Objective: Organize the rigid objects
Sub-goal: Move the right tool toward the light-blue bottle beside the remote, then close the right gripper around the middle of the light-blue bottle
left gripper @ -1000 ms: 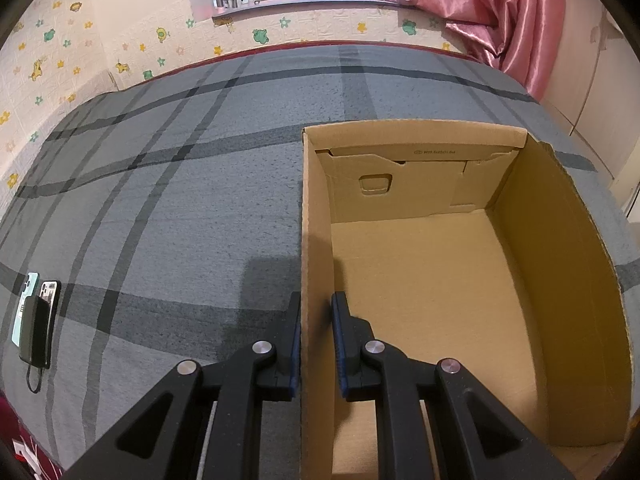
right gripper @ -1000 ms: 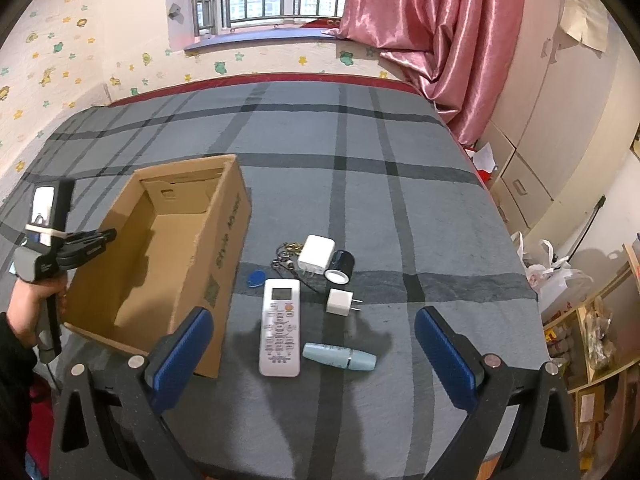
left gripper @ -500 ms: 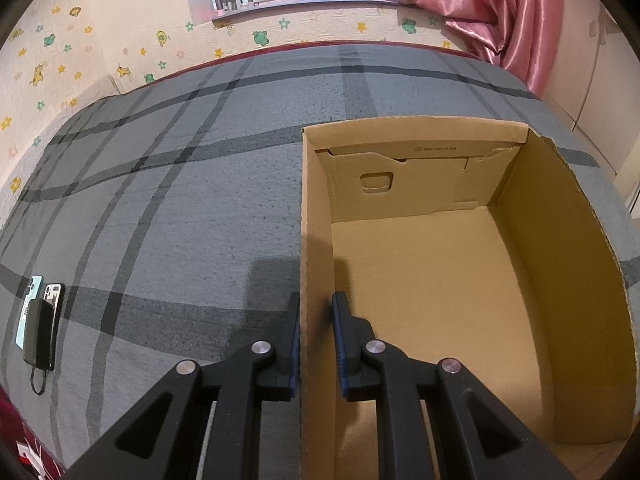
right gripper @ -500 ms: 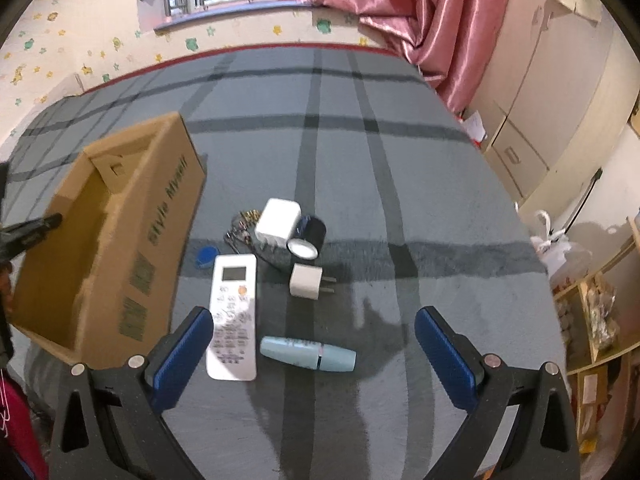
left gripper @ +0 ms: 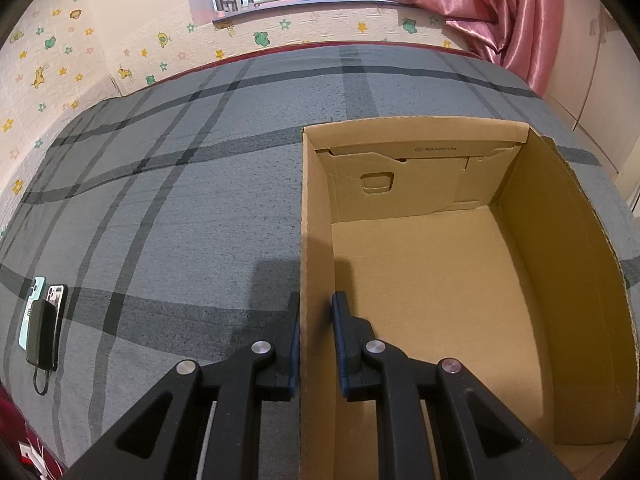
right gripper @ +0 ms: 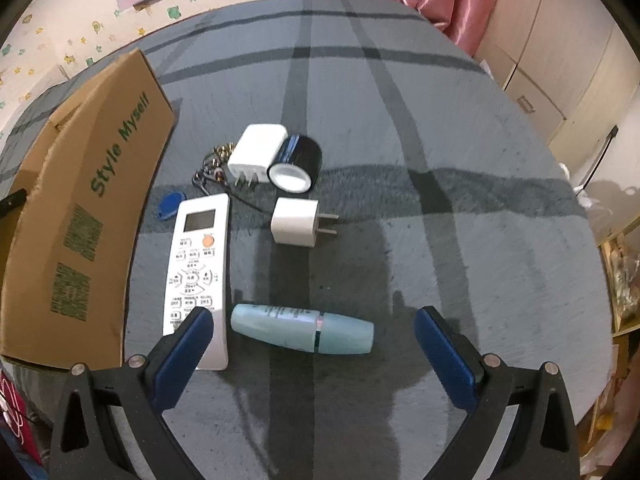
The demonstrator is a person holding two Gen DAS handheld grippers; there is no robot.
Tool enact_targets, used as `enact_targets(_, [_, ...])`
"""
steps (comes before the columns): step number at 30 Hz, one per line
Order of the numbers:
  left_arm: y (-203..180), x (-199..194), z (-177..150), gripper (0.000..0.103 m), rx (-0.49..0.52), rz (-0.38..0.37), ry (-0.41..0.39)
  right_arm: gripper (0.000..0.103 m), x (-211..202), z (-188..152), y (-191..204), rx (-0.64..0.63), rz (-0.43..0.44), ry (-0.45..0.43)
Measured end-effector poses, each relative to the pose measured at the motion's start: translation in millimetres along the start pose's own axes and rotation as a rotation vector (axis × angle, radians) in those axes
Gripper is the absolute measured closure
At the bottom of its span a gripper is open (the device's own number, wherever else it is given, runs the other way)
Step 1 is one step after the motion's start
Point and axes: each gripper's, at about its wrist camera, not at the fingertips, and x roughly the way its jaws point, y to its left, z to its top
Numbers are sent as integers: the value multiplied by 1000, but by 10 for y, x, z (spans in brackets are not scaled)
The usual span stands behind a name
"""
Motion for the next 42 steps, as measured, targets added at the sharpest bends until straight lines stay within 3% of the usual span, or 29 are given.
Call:
enact_targets(10, [10,5,2,88,-2,-3,1,1,243,18,74,-5,-4,36])
enact_targets(18, [1,9,2,88,1,0,1,14,375,25,51,24,21,71])
enact_targets(27, [-6,10,6,88,5,5,2,15,408,-35,54,32,40,78])
enact_targets(28, [-6,10,6,88,5,6,2,31,395,-36,61,30,39,73])
enact_targets(29, [-8,11,7,88,6,7,2,54,387,-42,64,28,42,72])
enact_targets(30, [-12,11,8,88,8,10,2,67,376,-46,58,26,36,77])
enact_targets(31, [-16,12,7,88,11,13,2,70,383,-48,58,19,25,81])
enact_targets(37, [-15,5,8,88,11,13,3,70,354,-36,72,5,38,64])
enact_targets(42, [-7,4,6,88,11,13,2,60,293,25,111,-18,47,51])
